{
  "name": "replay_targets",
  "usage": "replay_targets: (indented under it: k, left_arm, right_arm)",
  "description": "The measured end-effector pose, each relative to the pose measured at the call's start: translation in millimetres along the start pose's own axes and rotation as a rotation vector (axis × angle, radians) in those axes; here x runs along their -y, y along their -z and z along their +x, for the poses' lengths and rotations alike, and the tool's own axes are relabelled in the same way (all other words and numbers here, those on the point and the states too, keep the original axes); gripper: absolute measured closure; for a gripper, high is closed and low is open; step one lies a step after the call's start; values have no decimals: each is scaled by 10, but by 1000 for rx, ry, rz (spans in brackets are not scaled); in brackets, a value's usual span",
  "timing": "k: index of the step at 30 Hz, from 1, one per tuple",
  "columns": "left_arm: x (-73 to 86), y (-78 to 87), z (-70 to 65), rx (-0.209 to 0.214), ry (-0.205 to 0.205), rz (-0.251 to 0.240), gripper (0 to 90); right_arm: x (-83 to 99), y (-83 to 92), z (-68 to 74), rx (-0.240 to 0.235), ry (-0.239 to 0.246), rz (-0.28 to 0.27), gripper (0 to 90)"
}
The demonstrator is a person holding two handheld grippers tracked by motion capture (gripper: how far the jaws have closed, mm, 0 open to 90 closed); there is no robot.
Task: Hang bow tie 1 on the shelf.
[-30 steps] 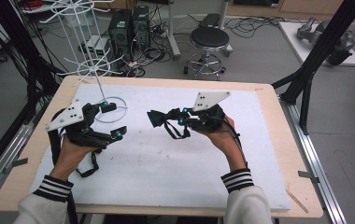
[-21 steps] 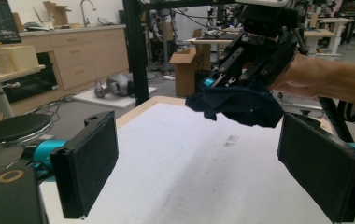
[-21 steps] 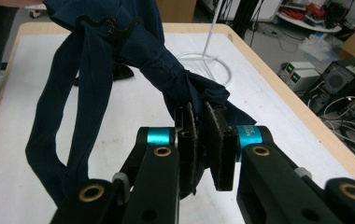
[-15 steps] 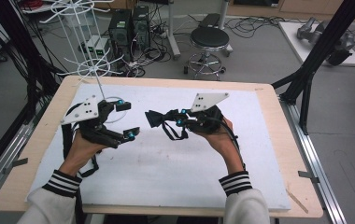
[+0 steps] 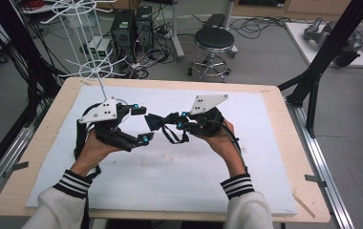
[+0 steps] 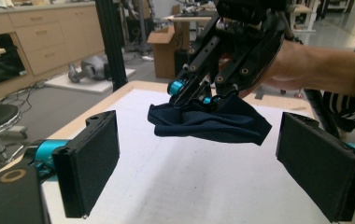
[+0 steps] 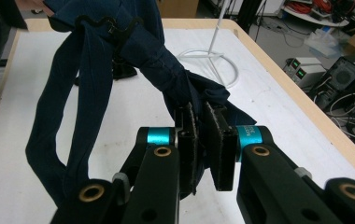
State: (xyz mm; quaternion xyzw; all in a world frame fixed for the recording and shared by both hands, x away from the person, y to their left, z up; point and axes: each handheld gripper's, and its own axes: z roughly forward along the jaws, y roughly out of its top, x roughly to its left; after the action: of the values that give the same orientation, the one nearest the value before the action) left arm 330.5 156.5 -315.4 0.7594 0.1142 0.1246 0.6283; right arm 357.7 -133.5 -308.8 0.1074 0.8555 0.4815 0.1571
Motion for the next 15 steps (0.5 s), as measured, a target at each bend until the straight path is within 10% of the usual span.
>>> replay_targets:
  k: [15]
  left_arm:
    - [15, -37, 5, 30, -8, 41, 378]
  right_arm:
    - [-25, -64, 45, -13, 31, 13, 838]
